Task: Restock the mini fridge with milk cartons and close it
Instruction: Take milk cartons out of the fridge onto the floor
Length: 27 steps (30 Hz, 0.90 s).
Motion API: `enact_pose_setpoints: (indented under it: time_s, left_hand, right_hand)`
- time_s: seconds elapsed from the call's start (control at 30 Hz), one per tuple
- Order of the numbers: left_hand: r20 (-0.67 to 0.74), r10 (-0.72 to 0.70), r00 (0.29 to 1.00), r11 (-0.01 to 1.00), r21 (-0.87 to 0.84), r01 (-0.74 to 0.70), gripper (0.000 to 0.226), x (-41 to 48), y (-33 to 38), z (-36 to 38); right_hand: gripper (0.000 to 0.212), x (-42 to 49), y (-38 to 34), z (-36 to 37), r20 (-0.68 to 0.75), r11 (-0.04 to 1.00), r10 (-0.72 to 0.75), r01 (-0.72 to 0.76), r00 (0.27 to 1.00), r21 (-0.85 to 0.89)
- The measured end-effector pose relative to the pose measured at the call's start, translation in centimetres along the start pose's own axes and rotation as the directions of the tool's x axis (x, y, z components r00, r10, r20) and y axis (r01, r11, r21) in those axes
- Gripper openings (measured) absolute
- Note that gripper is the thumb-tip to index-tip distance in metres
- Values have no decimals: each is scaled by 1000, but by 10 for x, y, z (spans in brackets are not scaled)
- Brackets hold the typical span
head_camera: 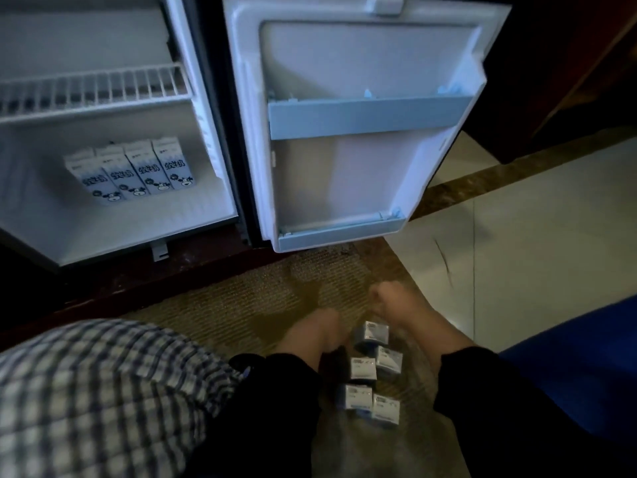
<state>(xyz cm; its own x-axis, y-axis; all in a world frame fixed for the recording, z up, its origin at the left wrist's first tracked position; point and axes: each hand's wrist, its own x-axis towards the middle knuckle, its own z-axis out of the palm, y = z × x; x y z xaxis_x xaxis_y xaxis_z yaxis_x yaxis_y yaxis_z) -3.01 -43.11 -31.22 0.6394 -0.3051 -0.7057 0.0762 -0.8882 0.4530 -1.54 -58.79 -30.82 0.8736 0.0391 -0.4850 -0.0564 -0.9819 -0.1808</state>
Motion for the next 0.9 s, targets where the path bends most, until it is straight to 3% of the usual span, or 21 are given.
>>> enact_pose_setpoints:
  time_s: [0.23,0.5,0.73,0.9]
  left_hand:
    - [-199,125,972,976,202,-84,48,-37,-9,-98]
    - [-368,105,924,966,258,-7,45,-111,-69,-204]
    - [-420,-38,907,979,167,118,51,-172,-165,-251]
    - [-502,-128,856,985,40,171,52,-183,-233,-267]
  right_hand:
    - [21,0,-70,-74,-50,990,-118,114,992,-80]
    - [23,0,-178,-142,-102,957,-259,241,961,-163]
    - [30,5,-292,-160,-89,909,-389,367,917,-199]
    - [31,15,-371,-150,-75,878,-457,436,886,-198]
